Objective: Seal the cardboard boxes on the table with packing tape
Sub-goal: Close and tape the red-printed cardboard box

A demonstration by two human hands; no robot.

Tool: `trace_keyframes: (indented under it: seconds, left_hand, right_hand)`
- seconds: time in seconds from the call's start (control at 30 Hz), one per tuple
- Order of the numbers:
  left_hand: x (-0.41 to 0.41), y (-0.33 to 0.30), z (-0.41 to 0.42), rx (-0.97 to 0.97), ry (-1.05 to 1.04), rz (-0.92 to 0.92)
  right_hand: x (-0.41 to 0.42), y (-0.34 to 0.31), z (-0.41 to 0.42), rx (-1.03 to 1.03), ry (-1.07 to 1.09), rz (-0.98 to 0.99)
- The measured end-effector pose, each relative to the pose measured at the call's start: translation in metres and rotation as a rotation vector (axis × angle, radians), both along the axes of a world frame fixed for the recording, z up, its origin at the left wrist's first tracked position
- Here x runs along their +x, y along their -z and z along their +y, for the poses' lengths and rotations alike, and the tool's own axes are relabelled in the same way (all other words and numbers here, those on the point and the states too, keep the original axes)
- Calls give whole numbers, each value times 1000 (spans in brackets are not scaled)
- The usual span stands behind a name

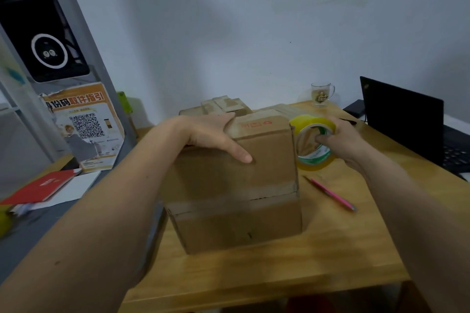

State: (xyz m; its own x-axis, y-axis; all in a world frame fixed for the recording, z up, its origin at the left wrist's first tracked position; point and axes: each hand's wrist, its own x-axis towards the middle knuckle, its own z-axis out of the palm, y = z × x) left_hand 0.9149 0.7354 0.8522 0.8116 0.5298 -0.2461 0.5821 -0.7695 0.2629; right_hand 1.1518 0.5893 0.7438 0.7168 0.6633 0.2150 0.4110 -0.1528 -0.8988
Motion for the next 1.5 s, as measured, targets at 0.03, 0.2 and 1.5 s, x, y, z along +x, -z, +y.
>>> trace_keyframes:
  seconds: [0.03,0.2,1.5]
  left_hand:
    - [-4,2,-1,-2,-5,-66]
    - [-21,5,-4,8,-34,-284]
    - [-115,28,47,-295,-37,-458]
  right_hand:
    - [-2,0,-1,12,4,20]
    - [-19,2,-6,210,69,267]
    - [-121,-121,58,112,-54,-369]
